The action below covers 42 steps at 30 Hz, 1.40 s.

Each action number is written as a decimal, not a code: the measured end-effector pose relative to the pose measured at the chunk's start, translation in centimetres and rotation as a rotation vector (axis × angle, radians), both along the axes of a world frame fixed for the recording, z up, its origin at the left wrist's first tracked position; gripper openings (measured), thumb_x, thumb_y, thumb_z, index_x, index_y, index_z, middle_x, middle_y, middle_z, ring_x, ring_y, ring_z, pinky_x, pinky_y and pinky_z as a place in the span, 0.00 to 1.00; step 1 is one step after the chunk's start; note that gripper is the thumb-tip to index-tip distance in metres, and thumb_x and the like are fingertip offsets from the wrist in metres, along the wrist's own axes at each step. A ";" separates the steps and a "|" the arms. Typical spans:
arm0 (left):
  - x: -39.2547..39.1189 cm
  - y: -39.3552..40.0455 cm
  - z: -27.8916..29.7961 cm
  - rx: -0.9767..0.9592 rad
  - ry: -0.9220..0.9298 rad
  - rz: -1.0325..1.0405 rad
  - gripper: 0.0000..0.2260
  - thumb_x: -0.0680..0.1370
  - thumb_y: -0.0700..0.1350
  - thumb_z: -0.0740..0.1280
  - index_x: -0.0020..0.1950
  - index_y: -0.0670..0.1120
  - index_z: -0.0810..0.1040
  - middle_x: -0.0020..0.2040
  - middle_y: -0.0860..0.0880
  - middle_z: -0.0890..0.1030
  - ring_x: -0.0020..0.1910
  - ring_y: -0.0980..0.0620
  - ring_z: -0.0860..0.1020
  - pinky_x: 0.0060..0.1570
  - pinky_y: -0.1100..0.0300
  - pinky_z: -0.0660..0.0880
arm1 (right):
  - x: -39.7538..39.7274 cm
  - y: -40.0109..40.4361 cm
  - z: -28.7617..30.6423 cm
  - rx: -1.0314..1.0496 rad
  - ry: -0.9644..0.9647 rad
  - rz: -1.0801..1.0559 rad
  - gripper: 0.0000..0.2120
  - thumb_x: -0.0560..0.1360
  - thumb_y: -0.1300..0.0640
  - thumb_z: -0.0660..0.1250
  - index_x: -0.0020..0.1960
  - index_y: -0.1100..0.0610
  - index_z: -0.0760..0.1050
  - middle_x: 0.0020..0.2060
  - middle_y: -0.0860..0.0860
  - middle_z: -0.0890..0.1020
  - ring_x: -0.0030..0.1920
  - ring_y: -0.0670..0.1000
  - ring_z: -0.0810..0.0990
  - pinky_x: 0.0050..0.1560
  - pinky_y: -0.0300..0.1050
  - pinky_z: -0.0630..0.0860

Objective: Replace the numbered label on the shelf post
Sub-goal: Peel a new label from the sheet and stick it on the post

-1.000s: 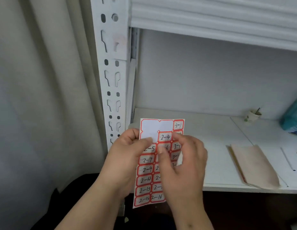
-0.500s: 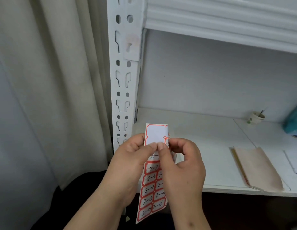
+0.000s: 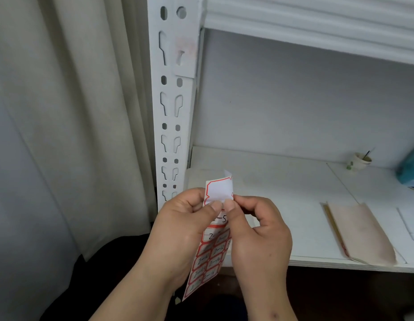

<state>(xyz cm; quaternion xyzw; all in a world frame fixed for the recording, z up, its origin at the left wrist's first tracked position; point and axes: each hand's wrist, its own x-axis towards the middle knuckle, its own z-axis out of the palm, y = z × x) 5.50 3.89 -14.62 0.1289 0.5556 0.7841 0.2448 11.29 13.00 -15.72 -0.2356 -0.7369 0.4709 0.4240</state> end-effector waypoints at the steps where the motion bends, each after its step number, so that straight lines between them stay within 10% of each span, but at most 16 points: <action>1: 0.0 0.0 -0.1 0.001 -0.002 0.003 0.09 0.78 0.36 0.65 0.49 0.44 0.85 0.46 0.37 0.85 0.43 0.40 0.84 0.48 0.46 0.80 | 0.1 0.1 0.0 -0.038 -0.008 0.013 0.09 0.72 0.59 0.73 0.38 0.46 0.79 0.39 0.41 0.82 0.45 0.38 0.80 0.43 0.26 0.71; 17: -0.4 0.1 0.1 -0.114 0.005 0.067 0.08 0.79 0.39 0.66 0.54 0.52 0.78 0.46 0.43 0.86 0.46 0.38 0.85 0.55 0.35 0.76 | 0.7 0.6 1.3 -0.307 -0.103 0.000 0.04 0.73 0.51 0.70 0.40 0.49 0.81 0.39 0.44 0.85 0.41 0.44 0.84 0.41 0.42 0.79; 22: -0.2 0.1 0.6 -0.192 0.063 0.136 0.08 0.79 0.43 0.67 0.54 0.54 0.71 0.43 0.49 0.87 0.43 0.44 0.86 0.53 0.39 0.79 | 1.0 1.0 2.1 -0.471 -0.058 0.058 0.06 0.74 0.54 0.69 0.39 0.52 0.80 0.35 0.41 0.85 0.37 0.39 0.83 0.31 0.29 0.73; 31: 0.0 -0.1 0.7 -0.294 0.103 0.259 0.11 0.79 0.43 0.66 0.44 0.54 0.65 0.41 0.50 0.86 0.39 0.49 0.86 0.41 0.48 0.83 | 1.3 1.0 2.4 -0.591 0.003 0.054 0.07 0.75 0.55 0.68 0.38 0.52 0.80 0.35 0.45 0.86 0.38 0.46 0.86 0.38 0.39 0.74; 37: -0.2 -0.4 0.2 -0.258 0.059 0.236 0.12 0.80 0.41 0.64 0.39 0.55 0.77 0.44 0.51 0.86 0.41 0.49 0.86 0.39 0.49 0.83 | 1.5 1.1 2.7 -0.823 0.156 0.082 0.08 0.76 0.59 0.67 0.39 0.55 0.79 0.38 0.54 0.87 0.41 0.55 0.86 0.38 0.44 0.78; 42: -0.2 -0.1 0.1 -0.251 0.005 0.171 0.15 0.82 0.40 0.61 0.42 0.53 0.83 0.44 0.51 0.87 0.43 0.48 0.86 0.45 0.47 0.83 | 1.4 0.8 2.1 -0.556 0.023 0.073 0.07 0.76 0.52 0.67 0.41 0.52 0.79 0.37 0.47 0.86 0.37 0.45 0.85 0.38 0.41 0.77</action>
